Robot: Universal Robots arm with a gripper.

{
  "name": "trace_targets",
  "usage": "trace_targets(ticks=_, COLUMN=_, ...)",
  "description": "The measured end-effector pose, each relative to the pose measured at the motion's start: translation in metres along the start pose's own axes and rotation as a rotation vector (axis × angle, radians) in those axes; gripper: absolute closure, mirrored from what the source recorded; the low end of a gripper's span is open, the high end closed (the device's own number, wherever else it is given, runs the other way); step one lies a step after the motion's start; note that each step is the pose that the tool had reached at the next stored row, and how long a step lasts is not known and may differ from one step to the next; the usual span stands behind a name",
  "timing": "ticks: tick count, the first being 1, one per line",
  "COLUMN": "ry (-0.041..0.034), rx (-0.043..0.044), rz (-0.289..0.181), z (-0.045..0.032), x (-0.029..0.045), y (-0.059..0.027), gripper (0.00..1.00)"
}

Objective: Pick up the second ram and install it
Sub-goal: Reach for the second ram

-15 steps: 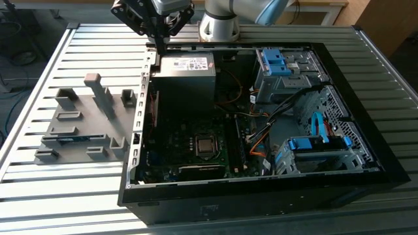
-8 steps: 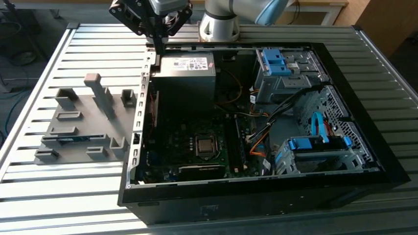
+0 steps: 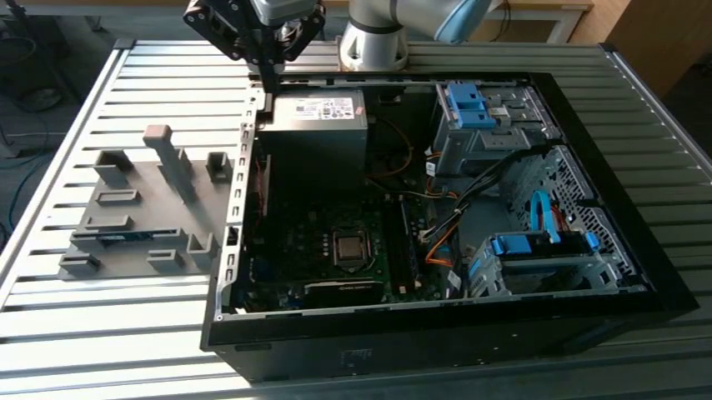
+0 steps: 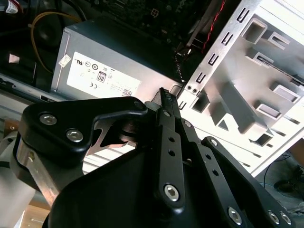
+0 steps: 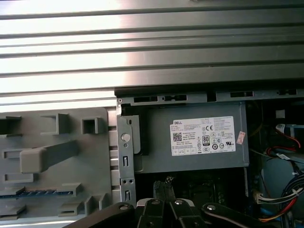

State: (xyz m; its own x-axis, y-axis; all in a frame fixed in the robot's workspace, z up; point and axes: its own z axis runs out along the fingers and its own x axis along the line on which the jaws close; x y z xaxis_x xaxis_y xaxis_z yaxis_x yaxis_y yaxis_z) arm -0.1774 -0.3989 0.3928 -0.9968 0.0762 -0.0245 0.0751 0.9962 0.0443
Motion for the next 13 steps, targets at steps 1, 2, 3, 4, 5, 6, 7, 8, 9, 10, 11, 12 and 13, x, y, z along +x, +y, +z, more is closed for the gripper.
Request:
trace_targets(ticks=1, ry=0.0, rx=0.0, rz=0.0, z=0.0, x=0.0003, y=0.0, gripper=0.89)
trace_targets(ticks=2, ry=0.0, rx=0.0, rz=0.0, z=0.0, x=0.0005, y=0.0, gripper=0.89)
trace_targets(ticks=3, ry=0.0, rx=0.0, rz=0.0, z=0.0, x=0.0008, y=0.0, gripper=0.89)
trace_targets(ticks=4, ry=0.0, rx=0.0, rz=0.0, z=0.0, x=0.0009, y=-0.0001, gripper=0.89)
trace_targets(ticks=5, ry=0.0, rx=0.0, rz=0.0, z=0.0, x=0.0012, y=-0.0001, gripper=0.89)
trace_targets(ticks=6, ry=0.0, rx=0.0, rz=0.0, z=0.0, x=0.0014, y=-0.0001, gripper=0.89)
trace_targets(ticks=7, ry=0.0, rx=0.0, rz=0.0, z=0.0, x=0.0016, y=-0.0001, gripper=0.89)
trace_targets(ticks=8, ry=0.0, rx=0.0, rz=0.0, z=0.0, x=0.0018, y=-0.0001, gripper=0.89)
trace_targets(ticks=9, ry=0.0, rx=0.0, rz=0.0, z=0.0, x=0.0021, y=-0.0002, gripper=0.89)
trace_targets(ticks=10, ry=0.0, rx=0.0, rz=0.0, z=0.0, x=0.0023, y=-0.0002, gripper=0.89)
trace_targets(ticks=11, ry=0.0, rx=0.0, rz=0.0, z=0.0, x=0.0026, y=-0.0002, gripper=0.89)
trace_targets(ticks=12, ry=0.0, rx=0.0, rz=0.0, z=0.0, x=0.0029, y=-0.0002, gripper=0.89)
trace_targets(ticks=13, ry=0.0, rx=0.0, rz=0.0, z=0.0, x=0.0032, y=-0.0002, gripper=0.89)
